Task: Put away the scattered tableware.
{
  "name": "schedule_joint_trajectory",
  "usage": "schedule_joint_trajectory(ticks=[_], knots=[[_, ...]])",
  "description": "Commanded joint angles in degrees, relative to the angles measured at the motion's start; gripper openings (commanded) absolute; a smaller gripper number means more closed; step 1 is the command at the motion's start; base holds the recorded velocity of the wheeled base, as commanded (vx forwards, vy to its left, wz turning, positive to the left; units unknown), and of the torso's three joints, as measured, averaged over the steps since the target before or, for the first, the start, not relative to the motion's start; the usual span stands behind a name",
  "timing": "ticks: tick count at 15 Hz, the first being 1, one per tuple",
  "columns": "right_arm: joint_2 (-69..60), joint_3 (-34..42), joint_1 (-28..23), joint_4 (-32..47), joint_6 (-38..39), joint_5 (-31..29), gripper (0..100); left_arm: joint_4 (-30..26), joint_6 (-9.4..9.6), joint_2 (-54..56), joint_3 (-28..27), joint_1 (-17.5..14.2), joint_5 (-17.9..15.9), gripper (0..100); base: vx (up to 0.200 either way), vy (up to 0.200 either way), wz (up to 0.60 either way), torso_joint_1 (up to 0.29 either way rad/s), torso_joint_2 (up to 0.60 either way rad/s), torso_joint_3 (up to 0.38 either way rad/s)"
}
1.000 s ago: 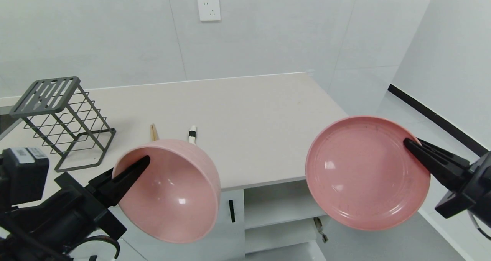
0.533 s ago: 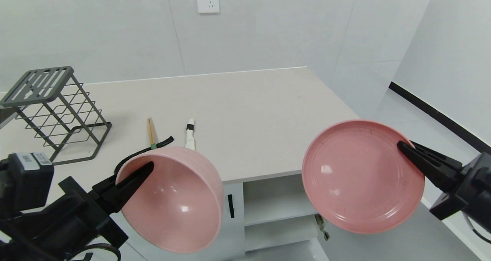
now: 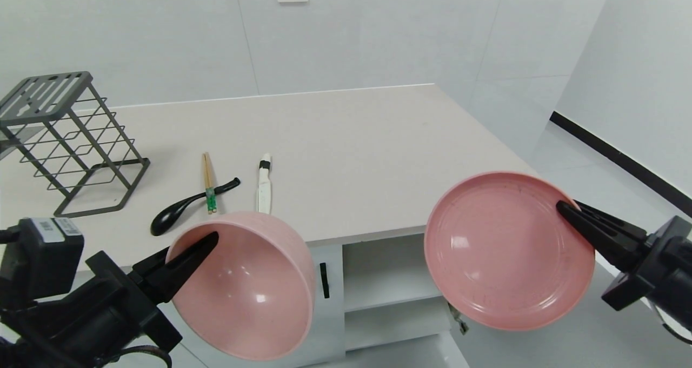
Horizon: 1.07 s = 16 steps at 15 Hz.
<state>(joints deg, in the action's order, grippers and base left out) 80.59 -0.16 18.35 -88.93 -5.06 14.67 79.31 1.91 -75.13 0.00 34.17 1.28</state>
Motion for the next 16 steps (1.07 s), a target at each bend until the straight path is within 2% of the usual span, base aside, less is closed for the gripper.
schedule_joint_trajectory(ticks=[1,16], knots=[[0.1,0.0,0.0,-0.1,0.0,0.0,0,0.1,0.02,0.0,0.0,0.0,0.0,0,0.000,0.000,0.00,-0.095,0.20,0.100],[0.7,0.0,0.0,0.2,0.0,0.0,0,0.1,0.11,0.2,0.0,0.0,0.0,0,0.000,0.000,0.00,-0.236,0.44,0.204]])
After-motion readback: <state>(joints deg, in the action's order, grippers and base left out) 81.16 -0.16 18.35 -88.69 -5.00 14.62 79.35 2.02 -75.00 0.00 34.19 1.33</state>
